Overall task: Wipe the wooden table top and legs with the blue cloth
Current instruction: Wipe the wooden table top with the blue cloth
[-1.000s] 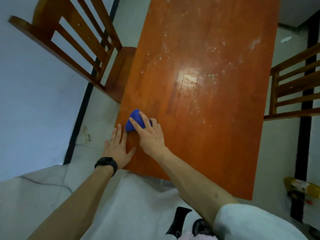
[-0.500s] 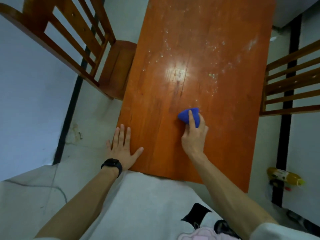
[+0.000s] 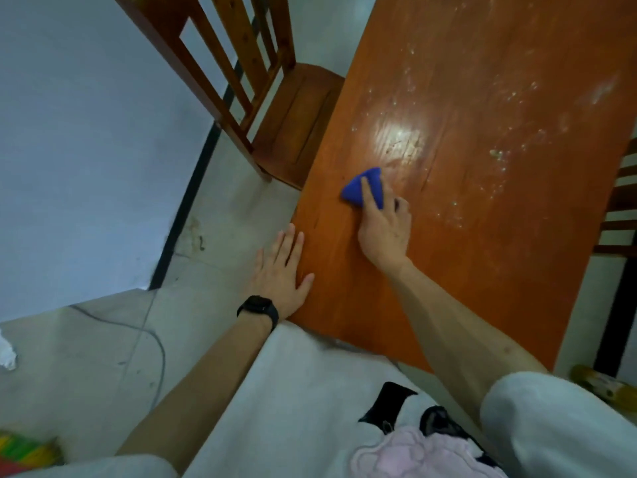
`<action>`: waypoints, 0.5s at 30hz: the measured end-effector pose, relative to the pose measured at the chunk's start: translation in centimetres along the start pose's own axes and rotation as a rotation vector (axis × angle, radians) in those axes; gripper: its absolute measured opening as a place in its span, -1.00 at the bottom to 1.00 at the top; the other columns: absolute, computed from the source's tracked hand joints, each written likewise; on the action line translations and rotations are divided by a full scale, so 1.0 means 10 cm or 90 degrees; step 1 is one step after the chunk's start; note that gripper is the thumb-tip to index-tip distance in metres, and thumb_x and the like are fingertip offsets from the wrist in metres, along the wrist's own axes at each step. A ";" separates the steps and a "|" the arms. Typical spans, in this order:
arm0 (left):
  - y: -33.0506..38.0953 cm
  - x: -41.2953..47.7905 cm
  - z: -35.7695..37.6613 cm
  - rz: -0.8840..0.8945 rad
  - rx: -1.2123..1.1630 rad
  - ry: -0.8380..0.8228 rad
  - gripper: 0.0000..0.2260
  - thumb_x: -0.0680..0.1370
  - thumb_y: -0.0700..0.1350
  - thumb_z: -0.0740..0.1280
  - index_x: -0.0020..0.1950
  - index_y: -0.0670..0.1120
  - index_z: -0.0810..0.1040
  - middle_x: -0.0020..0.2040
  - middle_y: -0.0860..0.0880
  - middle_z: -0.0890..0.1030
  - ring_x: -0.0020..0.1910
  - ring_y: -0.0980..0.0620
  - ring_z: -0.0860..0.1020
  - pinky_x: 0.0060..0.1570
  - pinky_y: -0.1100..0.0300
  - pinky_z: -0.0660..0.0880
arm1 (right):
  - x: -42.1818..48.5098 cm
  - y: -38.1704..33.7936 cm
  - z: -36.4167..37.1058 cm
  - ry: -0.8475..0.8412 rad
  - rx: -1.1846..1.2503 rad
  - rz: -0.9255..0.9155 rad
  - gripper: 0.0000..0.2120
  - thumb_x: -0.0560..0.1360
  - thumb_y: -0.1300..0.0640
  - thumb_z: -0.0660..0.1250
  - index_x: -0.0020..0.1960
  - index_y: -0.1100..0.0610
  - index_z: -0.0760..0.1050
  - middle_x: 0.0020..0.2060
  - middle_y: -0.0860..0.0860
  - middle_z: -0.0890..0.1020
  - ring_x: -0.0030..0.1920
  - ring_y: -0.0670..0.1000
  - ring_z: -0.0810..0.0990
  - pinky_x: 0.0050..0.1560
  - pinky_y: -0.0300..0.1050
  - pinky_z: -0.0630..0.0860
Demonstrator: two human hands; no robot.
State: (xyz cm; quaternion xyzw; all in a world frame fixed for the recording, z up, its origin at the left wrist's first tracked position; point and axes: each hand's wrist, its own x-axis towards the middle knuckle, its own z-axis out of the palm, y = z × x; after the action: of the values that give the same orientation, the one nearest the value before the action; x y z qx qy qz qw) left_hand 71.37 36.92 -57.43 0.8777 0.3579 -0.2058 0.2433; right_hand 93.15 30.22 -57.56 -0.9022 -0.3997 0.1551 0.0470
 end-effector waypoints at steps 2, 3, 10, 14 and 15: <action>0.09 0.13 -0.06 0.017 0.010 0.001 -0.29 0.63 0.26 -0.01 0.59 0.01 -0.32 0.56 0.05 -0.38 0.57 0.04 -0.27 0.51 -0.12 -0.22 | -0.12 0.42 -0.11 0.017 -0.002 0.164 -0.33 0.56 0.14 0.16 0.58 -0.15 -0.03 0.57 0.04 0.07 0.33 0.22 0.26 0.28 0.12 0.30; 0.13 0.19 -0.08 0.027 0.017 -0.001 -0.30 0.63 0.26 -0.03 0.59 0.01 -0.33 0.56 0.05 -0.38 0.57 0.05 -0.28 0.51 -0.11 -0.24 | -0.21 0.62 -0.16 0.030 0.005 0.248 -0.36 0.58 0.13 0.15 0.58 -0.12 0.00 0.57 0.06 0.08 0.31 0.25 0.28 0.28 0.14 0.30; 0.35 0.32 0.03 0.022 0.018 -0.013 -0.31 0.63 0.27 -0.08 0.54 0.02 -0.43 0.53 0.03 -0.45 0.52 0.03 -0.41 0.43 -0.10 -0.38 | -0.56 0.40 -0.20 0.104 0.115 0.157 -0.43 0.58 0.21 0.22 0.56 0.02 0.20 0.49 0.19 0.25 0.22 0.28 0.38 0.25 0.09 0.35; 0.36 0.33 0.00 0.009 0.019 -0.029 -0.31 0.60 0.28 -0.10 0.53 0.01 -0.42 0.53 0.05 -0.44 0.54 0.03 -0.37 0.49 -0.16 -0.24 | -0.52 -0.03 0.06 0.007 0.013 -0.085 -0.28 0.48 0.20 0.29 0.57 -0.05 0.13 0.55 0.09 0.17 0.35 0.24 0.28 0.26 0.13 0.34; 0.36 0.33 -0.03 0.011 0.025 -0.037 -0.32 0.62 0.27 -0.09 0.52 0.03 -0.43 0.52 0.06 -0.45 0.54 0.03 -0.35 0.51 -0.17 -0.21 | -0.48 0.09 0.05 0.015 -0.008 -0.086 -0.26 0.46 0.20 0.30 0.57 -0.07 0.12 0.54 0.07 0.17 0.38 0.23 0.25 0.28 0.13 0.32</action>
State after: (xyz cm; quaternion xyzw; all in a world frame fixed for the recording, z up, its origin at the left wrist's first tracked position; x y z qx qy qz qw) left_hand 76.17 36.62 -57.92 0.8789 0.3392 -0.2363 0.2381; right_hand 90.55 26.06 -57.07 -0.8751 -0.4602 0.1389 0.0565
